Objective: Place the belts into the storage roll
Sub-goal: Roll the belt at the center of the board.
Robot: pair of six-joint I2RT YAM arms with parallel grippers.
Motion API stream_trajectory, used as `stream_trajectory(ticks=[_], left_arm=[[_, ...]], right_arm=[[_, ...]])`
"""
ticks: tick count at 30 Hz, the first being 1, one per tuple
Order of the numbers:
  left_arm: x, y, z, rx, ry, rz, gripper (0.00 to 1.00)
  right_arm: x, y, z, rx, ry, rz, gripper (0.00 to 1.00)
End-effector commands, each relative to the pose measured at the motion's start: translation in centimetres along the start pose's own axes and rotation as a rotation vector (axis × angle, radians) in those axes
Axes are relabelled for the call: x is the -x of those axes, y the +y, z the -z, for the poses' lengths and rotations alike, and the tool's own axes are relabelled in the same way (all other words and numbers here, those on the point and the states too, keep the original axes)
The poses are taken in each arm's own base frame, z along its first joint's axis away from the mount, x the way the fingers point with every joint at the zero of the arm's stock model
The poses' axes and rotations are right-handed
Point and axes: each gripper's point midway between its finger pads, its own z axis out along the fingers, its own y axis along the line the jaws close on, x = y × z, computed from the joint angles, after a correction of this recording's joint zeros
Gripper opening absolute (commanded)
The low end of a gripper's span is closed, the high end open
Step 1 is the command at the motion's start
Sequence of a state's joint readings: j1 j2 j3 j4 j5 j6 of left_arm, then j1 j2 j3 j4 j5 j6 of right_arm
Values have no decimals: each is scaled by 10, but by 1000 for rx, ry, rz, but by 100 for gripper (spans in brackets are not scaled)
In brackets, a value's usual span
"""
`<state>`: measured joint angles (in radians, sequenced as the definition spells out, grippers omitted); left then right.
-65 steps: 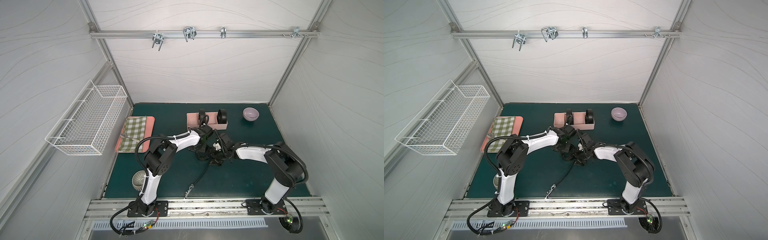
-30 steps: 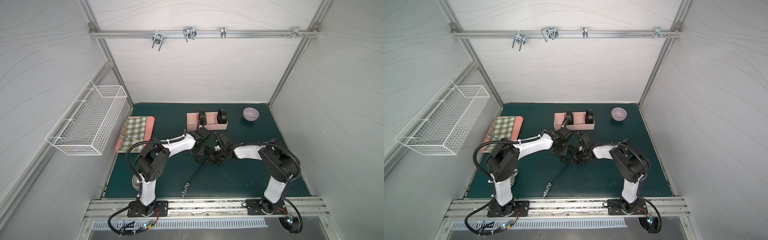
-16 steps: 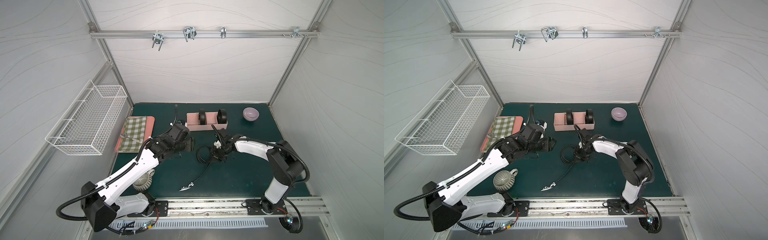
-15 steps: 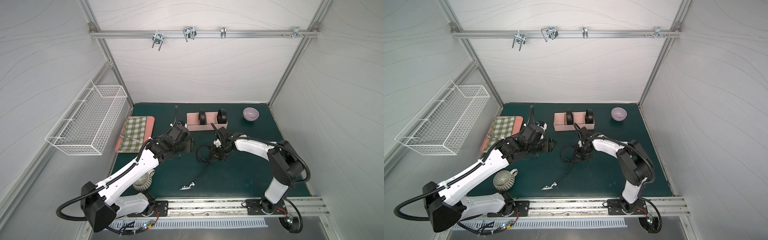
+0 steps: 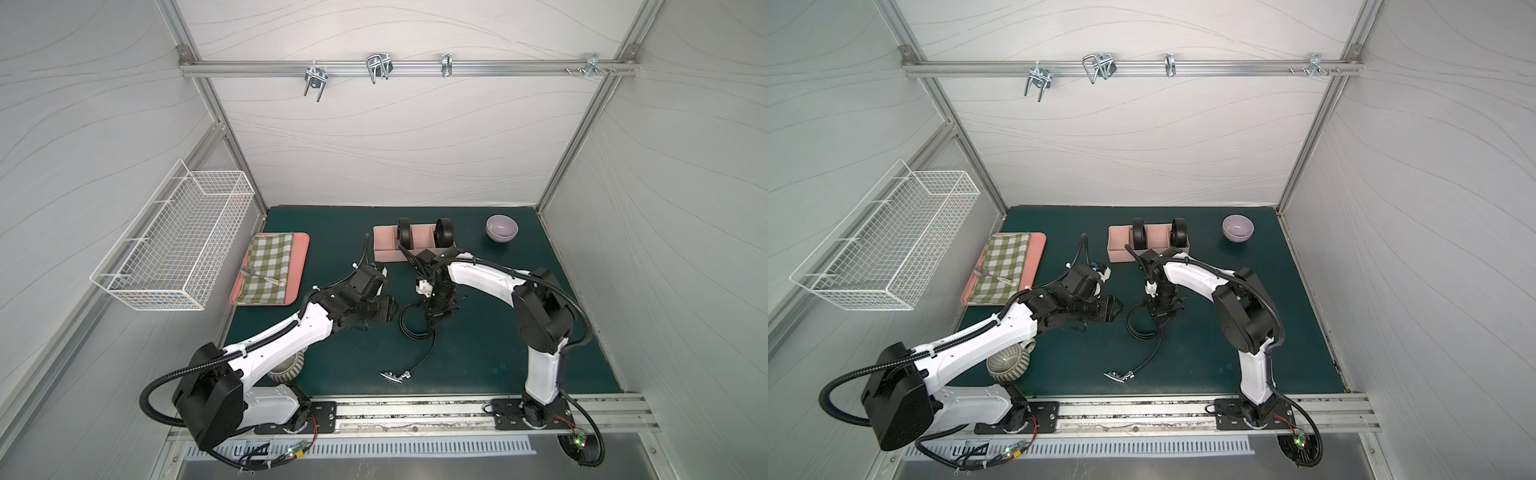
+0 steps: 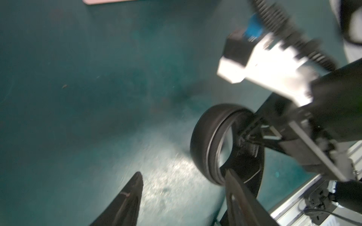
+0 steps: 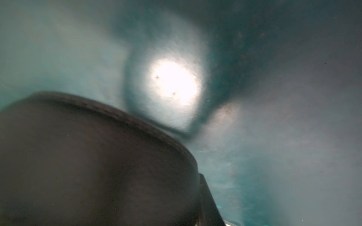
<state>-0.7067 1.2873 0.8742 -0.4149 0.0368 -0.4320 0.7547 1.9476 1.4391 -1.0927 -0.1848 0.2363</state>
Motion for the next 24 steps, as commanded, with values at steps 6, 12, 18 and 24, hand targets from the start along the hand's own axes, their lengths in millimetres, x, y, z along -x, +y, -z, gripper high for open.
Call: stream_trajectory(ticks=[6,12,18,24], left_arm=[[2,-22,-35,-136,-19,-60,47],[-6,-43,-48,-186,-18,-175,43],[-9,-51,-56,-195,-14,-209,42],[-23,-45,-75,-127,41,-267,39]], right_arm=[[-11,-3,-7,-67,102,169,0],[-11,3,-14,-57,131,189,0],[-10,5,-16,-61,140,198,0],[-11,7,-17,-57,145,201,0]])
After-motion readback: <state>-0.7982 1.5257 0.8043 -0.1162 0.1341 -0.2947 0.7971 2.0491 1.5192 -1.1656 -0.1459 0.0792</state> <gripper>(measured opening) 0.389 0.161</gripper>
